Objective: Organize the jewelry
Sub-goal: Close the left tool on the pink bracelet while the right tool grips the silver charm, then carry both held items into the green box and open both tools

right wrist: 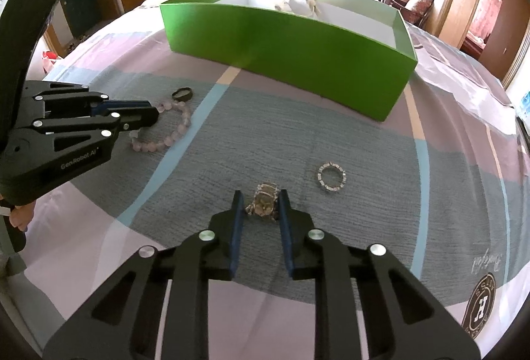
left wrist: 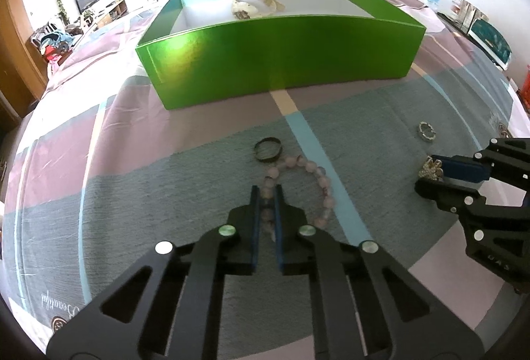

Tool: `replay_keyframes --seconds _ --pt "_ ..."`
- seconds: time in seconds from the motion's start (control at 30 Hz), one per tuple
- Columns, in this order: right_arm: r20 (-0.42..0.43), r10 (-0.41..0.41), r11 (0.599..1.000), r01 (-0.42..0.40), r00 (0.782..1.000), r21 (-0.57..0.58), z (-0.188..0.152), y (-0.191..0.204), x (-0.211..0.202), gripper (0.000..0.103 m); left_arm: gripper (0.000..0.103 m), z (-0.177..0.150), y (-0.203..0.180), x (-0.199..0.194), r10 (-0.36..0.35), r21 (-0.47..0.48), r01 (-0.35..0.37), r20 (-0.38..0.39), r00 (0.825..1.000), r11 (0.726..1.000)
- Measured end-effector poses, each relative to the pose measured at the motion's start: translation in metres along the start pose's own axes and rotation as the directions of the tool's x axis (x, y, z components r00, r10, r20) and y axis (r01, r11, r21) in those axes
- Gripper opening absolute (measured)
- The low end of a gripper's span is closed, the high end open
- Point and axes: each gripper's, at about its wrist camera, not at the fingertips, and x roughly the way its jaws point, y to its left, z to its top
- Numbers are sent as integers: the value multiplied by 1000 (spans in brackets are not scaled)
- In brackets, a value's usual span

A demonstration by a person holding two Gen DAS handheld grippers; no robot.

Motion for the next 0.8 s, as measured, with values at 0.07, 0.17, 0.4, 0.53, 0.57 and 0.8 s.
replay_keyframes --seconds 0.07,0.17,0.4,0.53,0.57,0.8 --pt "21 3 1000 -3 1000 13 2 -3 -5 21 8 0 0 -1 -17 -9 17 0 1000 1000" --pt "45 7 999 -8 999 34 3 -7 -10 21 8 2 -1 -8 -24 -8 24 24 999 1000" --pt "110 -27 998 22 994 51 9 -10 -26 21 8 11 2 -44 -34 -33 38 114 993 999" --pt "131 4 997 -14 991 76 19 -13 -43 21 8 23 2 -69 -23 -25 27 155 988 999" --pt "131 10 997 -20 991 71 23 -14 -47 21 8 29 3 -75 -26 -22 30 163 986 999" --pt "239 -71 997 61 968 46 88 -26 -74 21 8 80 13 -114 4 -10 -1 267 964 1000"
